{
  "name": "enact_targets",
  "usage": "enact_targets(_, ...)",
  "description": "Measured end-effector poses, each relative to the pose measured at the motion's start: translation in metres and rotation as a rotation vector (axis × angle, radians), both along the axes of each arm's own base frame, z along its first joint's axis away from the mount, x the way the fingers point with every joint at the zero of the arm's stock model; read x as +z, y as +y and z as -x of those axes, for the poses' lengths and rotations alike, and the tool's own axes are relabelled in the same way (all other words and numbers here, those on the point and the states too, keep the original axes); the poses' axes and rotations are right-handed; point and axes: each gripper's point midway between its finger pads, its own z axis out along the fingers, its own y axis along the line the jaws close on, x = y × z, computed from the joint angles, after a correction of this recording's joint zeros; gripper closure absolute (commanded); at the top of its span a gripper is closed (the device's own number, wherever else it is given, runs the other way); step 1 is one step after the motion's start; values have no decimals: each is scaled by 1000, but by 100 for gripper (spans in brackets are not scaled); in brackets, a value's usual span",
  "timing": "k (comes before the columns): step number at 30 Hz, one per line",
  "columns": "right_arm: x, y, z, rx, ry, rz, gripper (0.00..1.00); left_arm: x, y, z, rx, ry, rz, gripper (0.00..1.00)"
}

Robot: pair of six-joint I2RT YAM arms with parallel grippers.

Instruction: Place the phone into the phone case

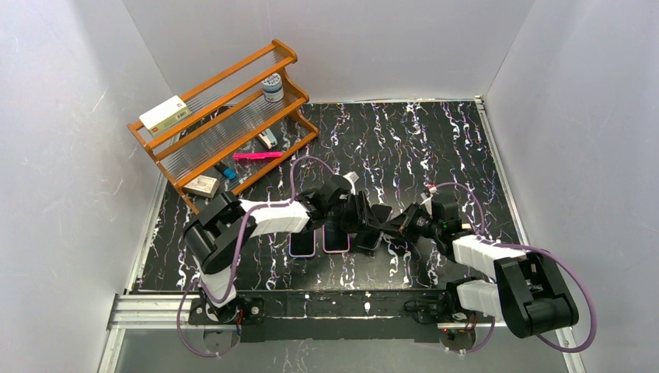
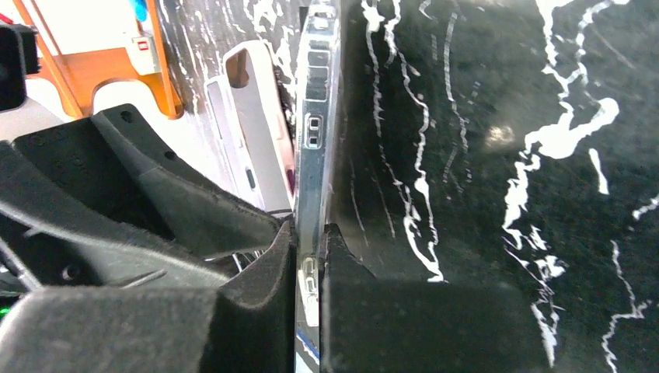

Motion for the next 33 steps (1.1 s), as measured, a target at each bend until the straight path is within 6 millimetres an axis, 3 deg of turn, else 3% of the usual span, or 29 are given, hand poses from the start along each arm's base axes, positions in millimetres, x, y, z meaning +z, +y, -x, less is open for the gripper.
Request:
enact_targets(4,12,3,-6,23,-48,-2,99,23,16,-6,-16,-56,-37,37)
enact_targets(11,58,18,-3,114,-152,-120,99,85,76,-36,42,-183,-31,12)
enact_targets(15,104,29,2,178,-257,-273,99,125,102,-43,60,-243,70,12)
enact_targets(18,130,34,10,221,-306,-376,99,143,106,-38,35,-257,158,14)
enact_targets(27,178,38,28,303,-346,-580,99,163,92,-22,-31,-228,352,23)
enact_targets(33,192,39,38,346,-361,-627,99,167,87,-20,-35,-211,434,35)
